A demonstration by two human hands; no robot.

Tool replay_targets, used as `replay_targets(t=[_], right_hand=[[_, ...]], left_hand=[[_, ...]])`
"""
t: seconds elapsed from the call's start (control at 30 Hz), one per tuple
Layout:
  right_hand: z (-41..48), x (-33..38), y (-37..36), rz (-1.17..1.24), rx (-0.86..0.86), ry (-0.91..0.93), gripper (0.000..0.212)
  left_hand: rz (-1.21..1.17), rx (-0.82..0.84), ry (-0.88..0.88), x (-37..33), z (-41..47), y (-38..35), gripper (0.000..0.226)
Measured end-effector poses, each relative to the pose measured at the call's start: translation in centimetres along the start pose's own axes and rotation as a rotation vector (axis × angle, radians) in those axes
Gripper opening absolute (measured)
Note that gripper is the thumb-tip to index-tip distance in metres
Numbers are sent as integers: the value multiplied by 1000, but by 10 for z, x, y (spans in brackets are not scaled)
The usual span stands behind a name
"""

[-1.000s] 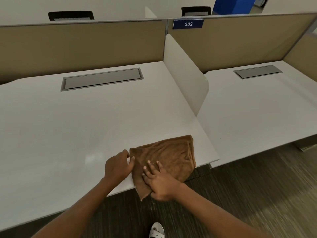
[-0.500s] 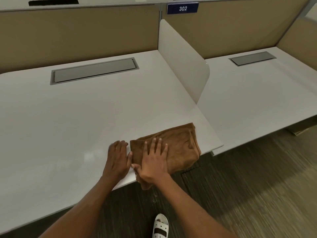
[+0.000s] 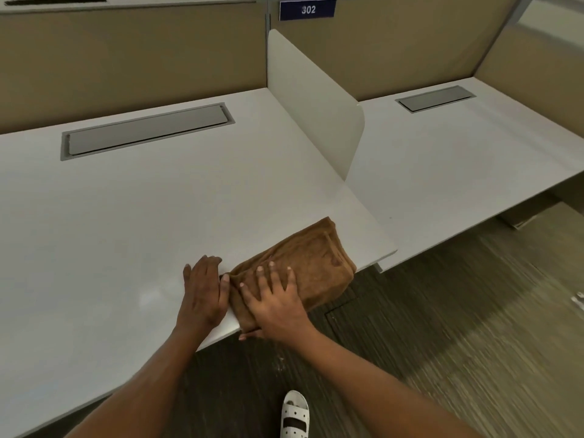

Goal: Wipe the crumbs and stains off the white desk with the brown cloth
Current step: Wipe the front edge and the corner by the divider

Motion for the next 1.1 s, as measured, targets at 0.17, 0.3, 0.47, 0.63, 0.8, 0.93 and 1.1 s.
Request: replay_targets(t=[0.17, 0.3, 0.47, 0.63, 0.8, 0.93, 1.1], right_hand=[[3, -5, -8, -2, 15, 23, 92], [2, -9, -12, -38, -26, 38, 86], [0, -18, -9, -26, -46, 30, 82], [-5, -41, -7, -48, -54, -9, 88], [-12, -72, -9, -86, -23, -54, 93], [-16, -95, -8, -117, 3, -83, 95], [-22, -120, -6, -170, 15, -123, 98]], left_hand=[[21, 3, -5, -1, 3, -3, 56], [35, 2, 1, -4, 1, -3, 56], [81, 54, -40, -4, 1, -7, 67], [156, 105, -40, 1, 3, -14, 75], [242, 144, -30, 4, 4, -18, 76], [264, 169, -21, 3, 4, -19, 73], [269, 181, -16, 2, 3, -19, 72]])
Point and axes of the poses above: each hand's wrist, its own z-axis towards the middle knuckle, its own y-axis out of the back of the hand, x = y × z, the point moved 8 cm from there along z, towards the middle knuckle, and after that the axes turned 5 degrees about -z, right-handed, at the moved point
